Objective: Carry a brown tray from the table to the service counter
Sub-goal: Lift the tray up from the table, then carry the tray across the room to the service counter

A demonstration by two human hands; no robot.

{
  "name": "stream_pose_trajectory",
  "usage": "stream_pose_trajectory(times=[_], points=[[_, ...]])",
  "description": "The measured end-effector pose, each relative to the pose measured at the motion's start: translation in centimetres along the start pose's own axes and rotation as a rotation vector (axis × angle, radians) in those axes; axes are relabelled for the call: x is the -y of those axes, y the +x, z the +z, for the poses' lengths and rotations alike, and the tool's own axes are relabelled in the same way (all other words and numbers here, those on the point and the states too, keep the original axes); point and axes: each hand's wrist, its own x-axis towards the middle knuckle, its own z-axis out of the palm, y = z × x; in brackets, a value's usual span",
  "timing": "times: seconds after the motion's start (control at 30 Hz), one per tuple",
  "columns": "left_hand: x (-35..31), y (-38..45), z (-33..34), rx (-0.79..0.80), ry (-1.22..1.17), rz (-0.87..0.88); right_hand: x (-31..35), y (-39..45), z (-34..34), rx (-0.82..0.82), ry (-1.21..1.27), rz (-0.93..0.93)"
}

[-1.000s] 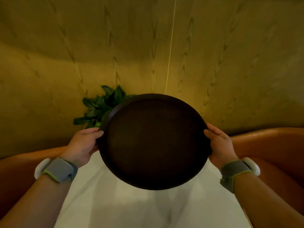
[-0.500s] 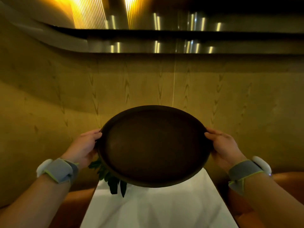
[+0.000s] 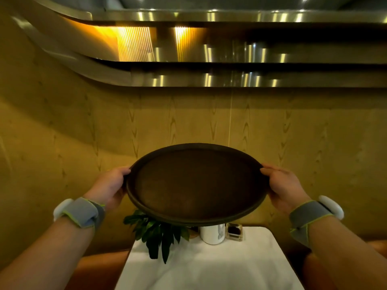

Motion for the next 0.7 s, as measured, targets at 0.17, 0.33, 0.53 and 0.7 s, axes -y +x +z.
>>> stream_pose_trajectory(times=[0.17,0.33,0.53,0.7], points=[[-0.1,0.8,-0.7,0.0,0.009,0.017,-0.1,-0.2,0.4,-0.001,0.012,-0.008],[0.0,0.7,-1.9,0.0,0.045,0.017,-0.7,0.1,0.9,-0.004,0.012,-0.006],[-0.1,-1.0,-4.0,-0.062,0.064,0.048,-1.8,-0.2,2.7,0.105,-0.021,0.005],[0.7,-6.7,-7.5,-0.25,0.048,0.069,-3.1,-0.3,5.6,0.304,-0.083,0.055]])
